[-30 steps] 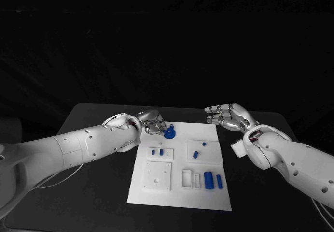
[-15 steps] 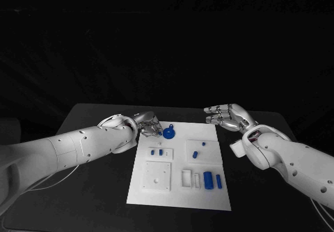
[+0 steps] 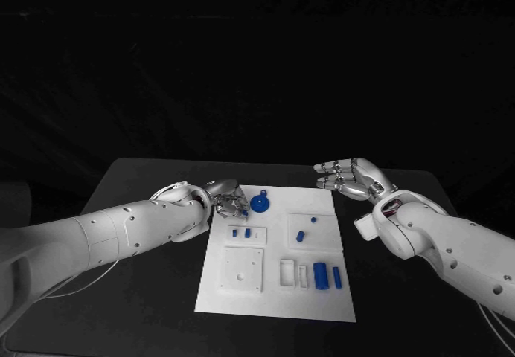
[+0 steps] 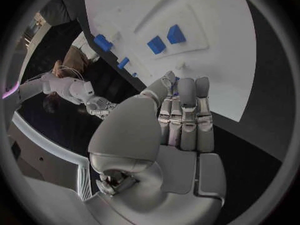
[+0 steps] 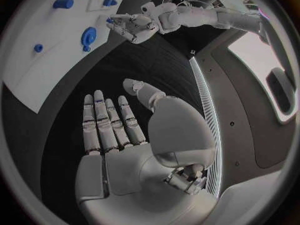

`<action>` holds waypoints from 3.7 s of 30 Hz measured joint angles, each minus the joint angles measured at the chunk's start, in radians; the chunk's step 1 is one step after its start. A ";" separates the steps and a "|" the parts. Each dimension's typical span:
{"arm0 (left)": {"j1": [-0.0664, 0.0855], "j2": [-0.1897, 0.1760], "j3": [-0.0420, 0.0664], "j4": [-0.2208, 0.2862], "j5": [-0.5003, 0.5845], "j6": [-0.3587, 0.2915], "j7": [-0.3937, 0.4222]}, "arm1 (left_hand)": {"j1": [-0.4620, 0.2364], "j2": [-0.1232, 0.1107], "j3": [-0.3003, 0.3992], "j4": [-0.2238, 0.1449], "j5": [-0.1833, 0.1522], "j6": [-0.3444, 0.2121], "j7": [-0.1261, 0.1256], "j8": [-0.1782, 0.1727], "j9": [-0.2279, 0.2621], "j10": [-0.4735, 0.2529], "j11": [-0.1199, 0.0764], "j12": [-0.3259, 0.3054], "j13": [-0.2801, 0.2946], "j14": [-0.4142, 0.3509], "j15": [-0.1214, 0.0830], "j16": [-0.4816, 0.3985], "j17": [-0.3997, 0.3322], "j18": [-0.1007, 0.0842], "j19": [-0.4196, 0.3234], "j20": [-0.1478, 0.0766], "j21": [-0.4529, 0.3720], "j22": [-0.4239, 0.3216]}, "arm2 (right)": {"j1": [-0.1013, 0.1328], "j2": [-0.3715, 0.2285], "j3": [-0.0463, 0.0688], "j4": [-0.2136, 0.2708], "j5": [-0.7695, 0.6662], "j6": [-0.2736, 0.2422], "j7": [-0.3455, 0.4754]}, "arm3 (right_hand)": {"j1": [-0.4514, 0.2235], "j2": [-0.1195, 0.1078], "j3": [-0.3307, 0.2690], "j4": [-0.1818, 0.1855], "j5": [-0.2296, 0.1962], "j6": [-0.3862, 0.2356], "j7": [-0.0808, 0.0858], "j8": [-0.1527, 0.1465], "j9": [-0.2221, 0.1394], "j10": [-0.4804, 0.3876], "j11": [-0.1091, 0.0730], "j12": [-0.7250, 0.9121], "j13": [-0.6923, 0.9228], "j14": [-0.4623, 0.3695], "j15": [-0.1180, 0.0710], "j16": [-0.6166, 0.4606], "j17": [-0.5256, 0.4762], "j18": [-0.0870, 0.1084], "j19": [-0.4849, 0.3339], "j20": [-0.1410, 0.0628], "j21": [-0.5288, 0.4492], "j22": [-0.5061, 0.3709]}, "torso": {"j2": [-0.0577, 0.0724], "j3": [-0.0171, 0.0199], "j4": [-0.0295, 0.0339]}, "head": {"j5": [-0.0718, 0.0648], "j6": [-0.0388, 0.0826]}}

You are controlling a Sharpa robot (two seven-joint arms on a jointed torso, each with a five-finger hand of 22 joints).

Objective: Assemble the parts on the task board

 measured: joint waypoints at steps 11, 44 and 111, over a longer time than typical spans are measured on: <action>-0.002 -0.003 -0.003 0.000 -0.019 0.012 0.000 | 0.000 0.000 0.000 0.000 0.000 -0.001 -0.001 0.000 -0.001 0.000 0.000 0.000 0.000 0.000 0.000 0.000 -0.002 0.000 0.000 0.000 0.000 0.000 | 0.000 -0.002 0.000 0.000 0.000 0.000 0.000 | 0.000 0.000 0.000 0.000 0.000 0.000 0.000 0.000 0.000 0.000 0.000 0.000 0.000 0.000 0.000 0.000 0.000 0.000 0.000 0.000 0.000 0.000 | -0.001 0.0000 0.0003 | 0.000 -0.001; -0.010 0.016 -0.013 -0.027 -0.031 0.020 -0.005 | 0.001 -0.002 0.000 0.000 0.000 -0.002 -0.002 -0.001 0.000 0.000 0.000 -0.001 -0.001 0.000 0.000 0.000 -0.003 0.000 0.000 0.000 0.000 0.000 | 0.000 -0.006 0.000 0.002 0.000 0.000 0.001 | 0.000 0.000 0.000 0.000 -0.001 0.005 0.002 0.000 0.000 0.009 0.002 0.000 0.001 0.000 0.000 0.000 0.000 0.000 0.000 0.000 0.000 0.000 | 0.000 0.0011 -0.0009 | 0.002 -0.004; -0.016 0.010 -0.034 -0.040 -0.092 -0.032 -0.008 | 0.039 -0.050 -0.011 -0.014 -0.031 -0.157 0.021 0.004 -0.002 -0.081 0.034 0.010 0.003 -0.063 0.022 -0.046 -0.033 0.000 -0.055 0.019 -0.025 0.000 | -0.010 -0.007 0.000 0.005 -0.171 0.050 -0.058 | 0.004 -0.004 -0.056 -0.017 -0.028 0.189 -0.021 0.005 0.008 0.379 -0.080 0.005 0.011 0.354 -0.124 0.036 0.028 0.000 0.324 -0.108 0.136 0.045 | -0.001 -0.0018 0.0004 | -0.016 -0.002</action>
